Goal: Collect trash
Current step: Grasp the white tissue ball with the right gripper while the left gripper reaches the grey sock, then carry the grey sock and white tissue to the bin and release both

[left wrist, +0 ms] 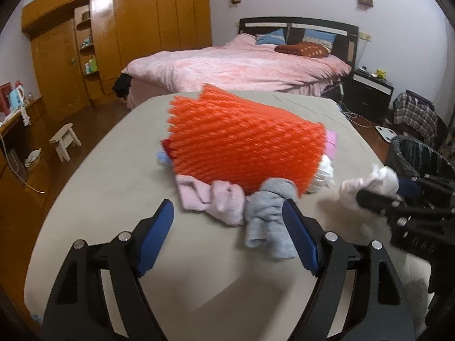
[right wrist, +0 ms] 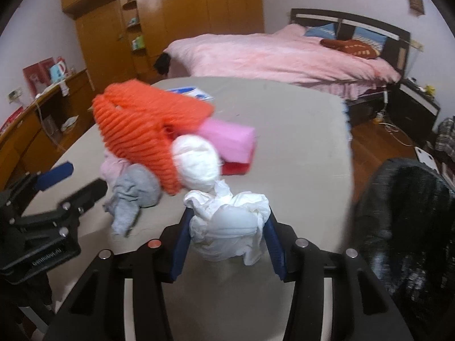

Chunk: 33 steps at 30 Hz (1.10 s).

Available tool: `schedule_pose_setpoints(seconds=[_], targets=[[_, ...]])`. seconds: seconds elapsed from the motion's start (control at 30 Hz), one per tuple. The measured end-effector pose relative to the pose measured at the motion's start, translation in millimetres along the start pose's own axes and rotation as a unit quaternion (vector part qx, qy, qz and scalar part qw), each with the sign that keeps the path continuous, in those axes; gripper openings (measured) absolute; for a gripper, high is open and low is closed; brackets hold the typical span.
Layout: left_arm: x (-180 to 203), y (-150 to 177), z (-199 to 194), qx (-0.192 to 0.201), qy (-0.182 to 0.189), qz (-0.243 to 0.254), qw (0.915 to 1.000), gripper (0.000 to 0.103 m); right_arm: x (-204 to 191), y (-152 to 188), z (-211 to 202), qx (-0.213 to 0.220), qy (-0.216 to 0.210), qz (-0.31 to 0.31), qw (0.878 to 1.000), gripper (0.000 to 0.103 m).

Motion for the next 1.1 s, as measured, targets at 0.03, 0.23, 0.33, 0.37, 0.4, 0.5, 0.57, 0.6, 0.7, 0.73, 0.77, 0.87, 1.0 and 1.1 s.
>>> schedule_pose_setpoints(seconds=[0.03,0.23,0.33,0.37,0.4,0.5,0.57,0.6,0.7,0.73,0.77,0.87,1.0,1.1], targets=[[4,1,2,-0.005,0.004,0.002,1.0000,0.077,2,0,-4,0.003,0.003,0.002,1.000,0.048],[27,15,20,-0.051,0.033,0.012,0.9981,0.054,8,0,-11,0.009,0.013,0.003,1.000,0.048],[38,26,27,-0.077,0.056,0.010,0.9954,0.031,9,1,-14,0.009,0.011,0.004,1.000,0.049],[41,27,28,-0.079,0.053,0.010,0.9954,0.027,9,1,-15,0.010,0.012,0.003,1.000,0.049],[42,27,28,-0.077,0.053,0.010,0.9956,0.025,8,1,-16,0.011,0.012,0.003,1.000,0.049],[42,23,18,-0.060,0.054,0.006,0.9968,0.020,7,-4,-24,0.022,0.012,0.001,1.000,0.049],[40,18,9,-0.050,0.054,0.005,0.9973,0.020,7,-7,-29,0.029,0.013,0.001,0.999,0.049],[40,16,4,-0.046,0.056,0.004,0.9974,0.019,8,-9,-33,0.034,0.014,0.000,0.999,0.049],[45,10,-16,-0.027,0.061,0.008,0.9977,0.019,9,-12,-43,0.045,0.015,0.000,0.999,0.049],[46,7,-22,-0.022,0.065,0.007,0.9976,0.019,10,-13,-48,0.050,0.016,0.001,0.999,0.049],[48,4,-27,-0.018,0.069,0.006,0.9975,0.019,11,-14,-52,0.055,0.016,0.001,0.998,0.049],[56,-6,-43,-0.001,0.080,0.007,0.9968,0.019,13,-16,-63,0.066,0.020,0.004,0.998,0.049],[69,-20,-62,0.019,0.098,0.013,0.9949,0.019,22,-18,-82,0.082,0.027,0.014,0.996,0.048],[84,-30,-73,0.030,0.115,0.021,0.9927,0.019,32,-18,-95,0.092,0.037,0.019,0.995,0.049]])
Point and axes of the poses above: each gripper's, at about its wrist camera, not at the fingertips, and z roughly the way its jaws point, x to its right, y to its underside, the point moved 8 cm from there along z, roughly the way its jaws point, and after that the axes turned 8 degrees about -y, right-handed, at the moved point
